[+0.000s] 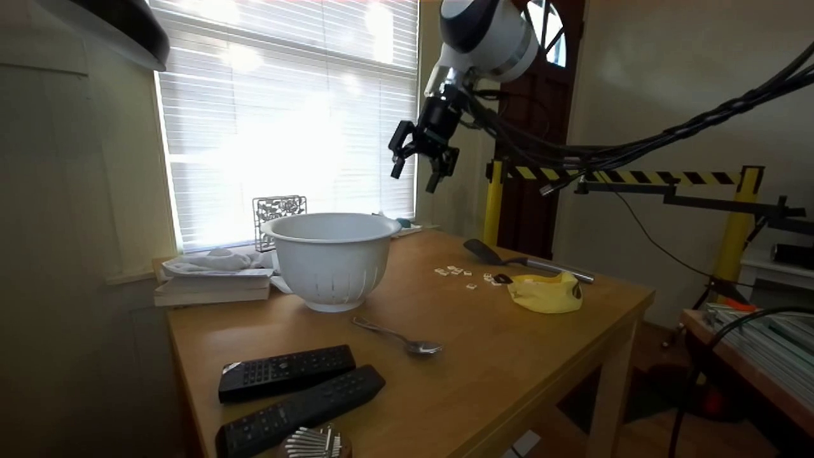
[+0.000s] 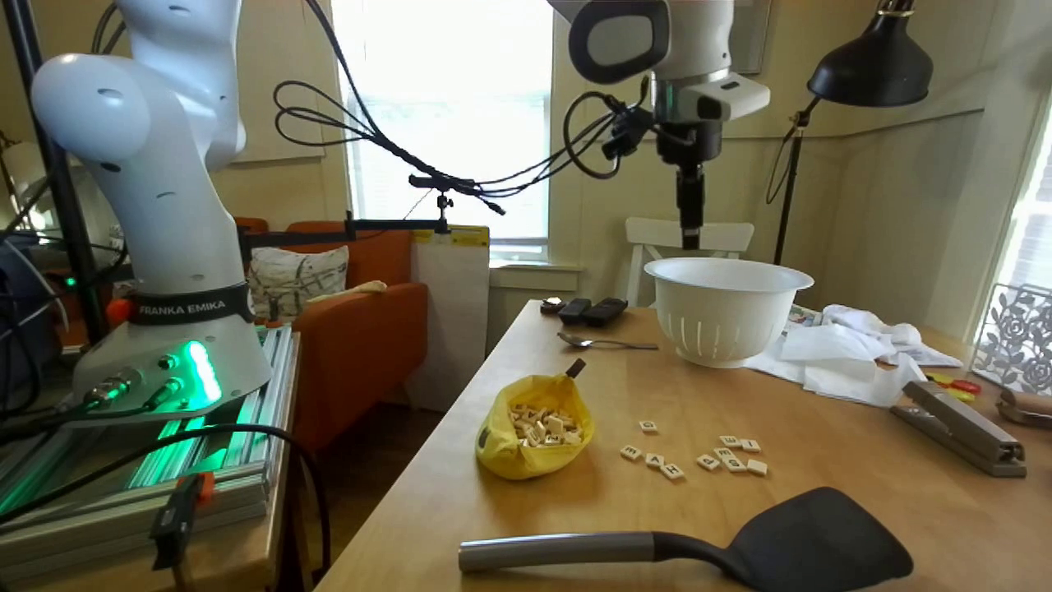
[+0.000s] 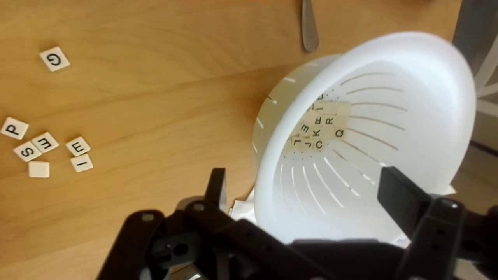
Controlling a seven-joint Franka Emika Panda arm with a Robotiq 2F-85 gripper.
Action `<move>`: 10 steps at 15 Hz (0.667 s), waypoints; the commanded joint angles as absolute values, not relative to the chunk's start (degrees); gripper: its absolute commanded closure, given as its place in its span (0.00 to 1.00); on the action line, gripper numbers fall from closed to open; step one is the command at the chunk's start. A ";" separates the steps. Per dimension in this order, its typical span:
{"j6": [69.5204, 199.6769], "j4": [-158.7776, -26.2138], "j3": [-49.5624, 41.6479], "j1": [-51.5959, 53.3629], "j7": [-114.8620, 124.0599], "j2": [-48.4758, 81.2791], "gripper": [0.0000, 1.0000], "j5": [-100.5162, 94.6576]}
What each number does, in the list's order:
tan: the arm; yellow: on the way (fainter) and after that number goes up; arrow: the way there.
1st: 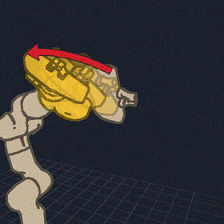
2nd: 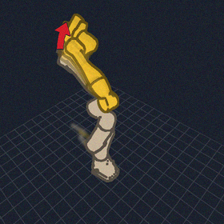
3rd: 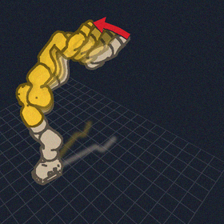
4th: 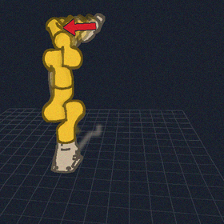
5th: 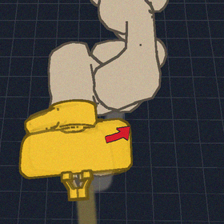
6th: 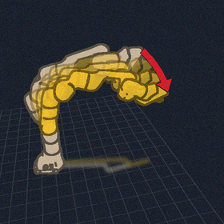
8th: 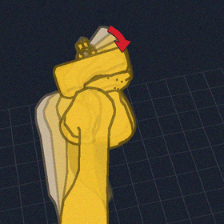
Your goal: Move the white bowl slightly to the left and then move the spoon toward the bowl
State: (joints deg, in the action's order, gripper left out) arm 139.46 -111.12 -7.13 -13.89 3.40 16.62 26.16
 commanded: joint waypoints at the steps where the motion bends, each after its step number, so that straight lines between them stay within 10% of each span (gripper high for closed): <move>1: 137.87 -125.01 -8.01 -12.97 -3.19 2.96 0.00 19.50; 10: 146.35 -141.50 -8.76 -9.72 -11.14 -8.42 0.00 16.28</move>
State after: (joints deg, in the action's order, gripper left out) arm 146.45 -141.66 -7.30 -11.14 -11.56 -8.44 16.78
